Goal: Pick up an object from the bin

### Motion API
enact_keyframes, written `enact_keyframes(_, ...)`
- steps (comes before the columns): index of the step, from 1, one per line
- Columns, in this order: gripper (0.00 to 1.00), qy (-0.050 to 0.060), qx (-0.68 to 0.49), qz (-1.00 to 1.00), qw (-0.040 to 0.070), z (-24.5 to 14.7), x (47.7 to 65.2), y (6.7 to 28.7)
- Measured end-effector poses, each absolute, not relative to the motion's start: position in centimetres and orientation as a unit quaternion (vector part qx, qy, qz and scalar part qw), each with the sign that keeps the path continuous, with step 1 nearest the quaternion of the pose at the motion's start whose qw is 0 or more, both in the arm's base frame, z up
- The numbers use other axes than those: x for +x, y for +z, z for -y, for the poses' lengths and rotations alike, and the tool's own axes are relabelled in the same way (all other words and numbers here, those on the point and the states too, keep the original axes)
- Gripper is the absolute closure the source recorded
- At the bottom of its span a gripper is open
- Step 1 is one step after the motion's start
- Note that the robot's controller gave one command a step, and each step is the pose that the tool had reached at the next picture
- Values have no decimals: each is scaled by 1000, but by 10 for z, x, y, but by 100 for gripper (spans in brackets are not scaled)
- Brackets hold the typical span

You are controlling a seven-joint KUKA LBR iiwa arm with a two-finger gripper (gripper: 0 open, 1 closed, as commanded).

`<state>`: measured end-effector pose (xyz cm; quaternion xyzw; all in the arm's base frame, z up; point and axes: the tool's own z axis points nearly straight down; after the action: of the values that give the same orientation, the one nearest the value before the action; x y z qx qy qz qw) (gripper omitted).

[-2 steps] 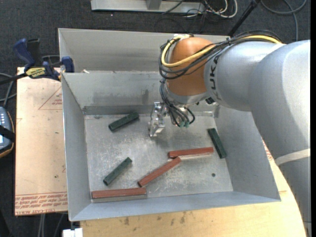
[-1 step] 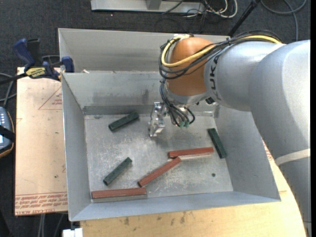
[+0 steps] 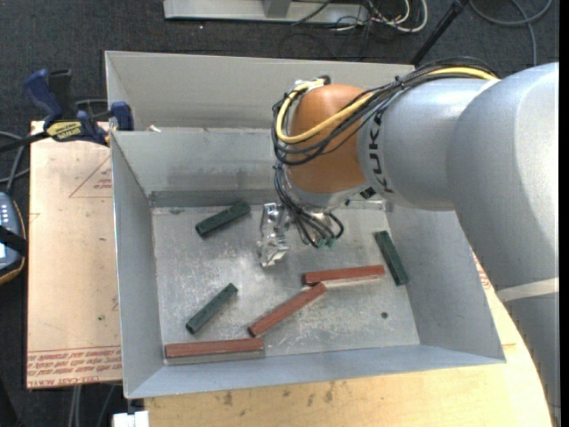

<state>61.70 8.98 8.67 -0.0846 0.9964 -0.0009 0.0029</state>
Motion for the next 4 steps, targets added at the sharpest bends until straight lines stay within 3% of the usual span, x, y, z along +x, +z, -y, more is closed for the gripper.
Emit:
enact_keyframes(1, 0, 1, 84, -996, 1, -89, 615, 134)
enact_keyframes(2, 0, 0, 121, -993, 3, -77, 623, 148)
enact_keyframes(4, 0, 1, -63, -998, 0, -96, 551, 144)
